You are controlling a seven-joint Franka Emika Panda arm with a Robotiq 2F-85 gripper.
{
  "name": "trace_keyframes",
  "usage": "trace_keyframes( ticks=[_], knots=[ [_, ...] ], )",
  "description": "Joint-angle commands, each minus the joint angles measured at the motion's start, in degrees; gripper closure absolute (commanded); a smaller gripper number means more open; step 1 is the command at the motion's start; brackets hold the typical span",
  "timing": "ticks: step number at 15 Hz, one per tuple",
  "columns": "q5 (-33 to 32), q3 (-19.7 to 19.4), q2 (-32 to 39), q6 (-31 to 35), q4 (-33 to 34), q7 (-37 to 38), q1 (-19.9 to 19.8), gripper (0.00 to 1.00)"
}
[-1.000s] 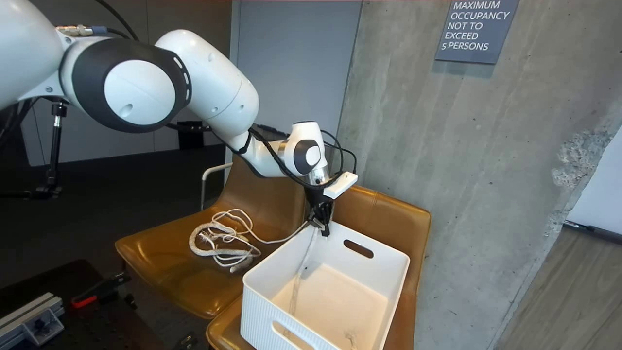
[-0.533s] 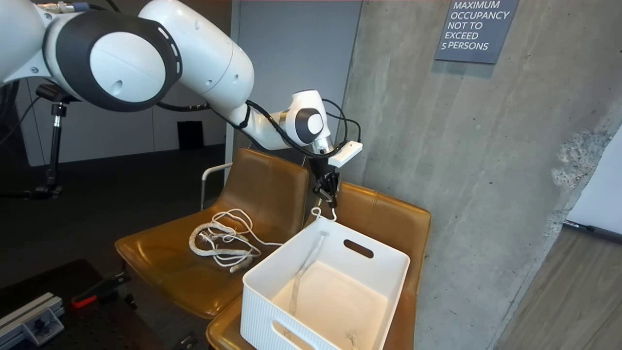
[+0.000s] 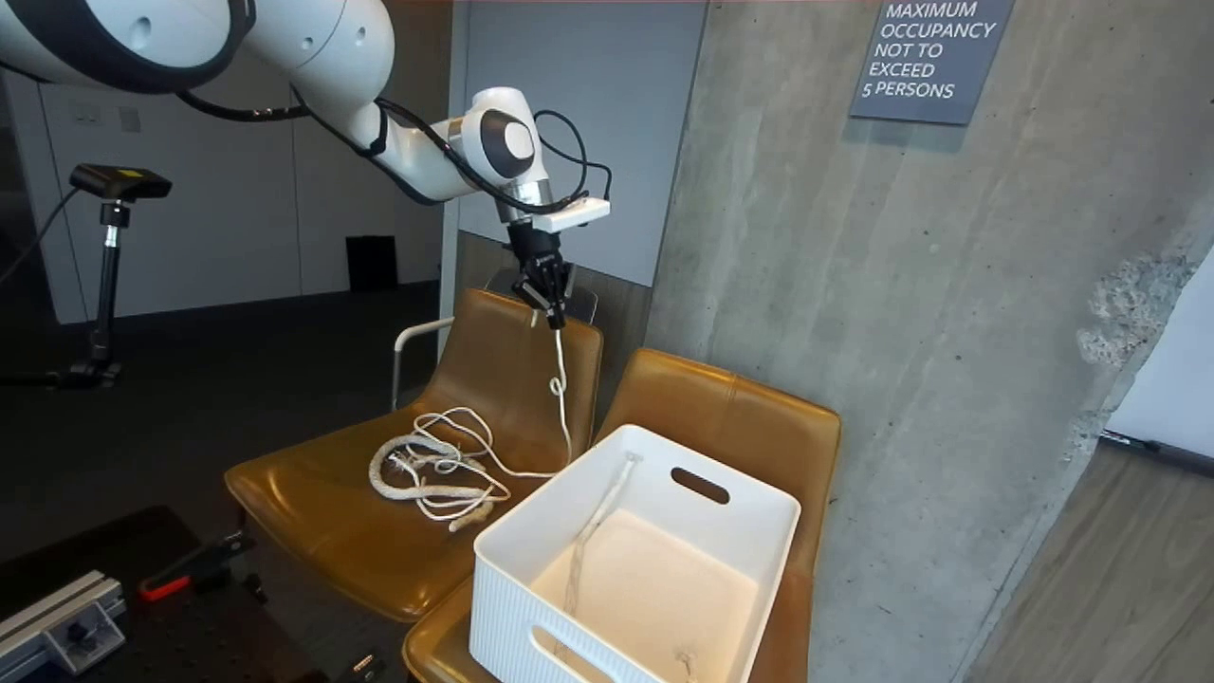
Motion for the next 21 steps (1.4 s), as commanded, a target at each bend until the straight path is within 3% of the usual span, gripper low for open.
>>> trace_keyframes(
  ticks=[1, 3, 7, 11, 14, 15, 17, 21],
  knots=[
    [-2.4, 2.7, -7.9, -3.6, -10.4, 8.9, 5.0, 0.99],
    [-1.6, 5.2, -10.3, -4.5, -15.4, 13.2, 6.5, 0.99],
    [-1.8, 8.7, -12.4, 2.9, -26.0, 21.7, 6.7, 0.99],
    [-7.1, 7.2, -13.0, 14.8, -33.3, 30.0, 5.4, 0.99],
    [-9.6, 6.1, -12.3, 20.0, -35.4, 33.5, 3.6, 0.99],
    [-9.9, 5.9, -11.9, 21.2, -35.7, 34.3, 3.1, 0.71],
    [-10.1, 5.8, -11.5, 22.8, -36.2, 35.0, 2.0, 0.63],
    [-9.4, 6.0, -11.7, 23.7, -36.1, 34.2, 0.8, 0.35]
  ],
)
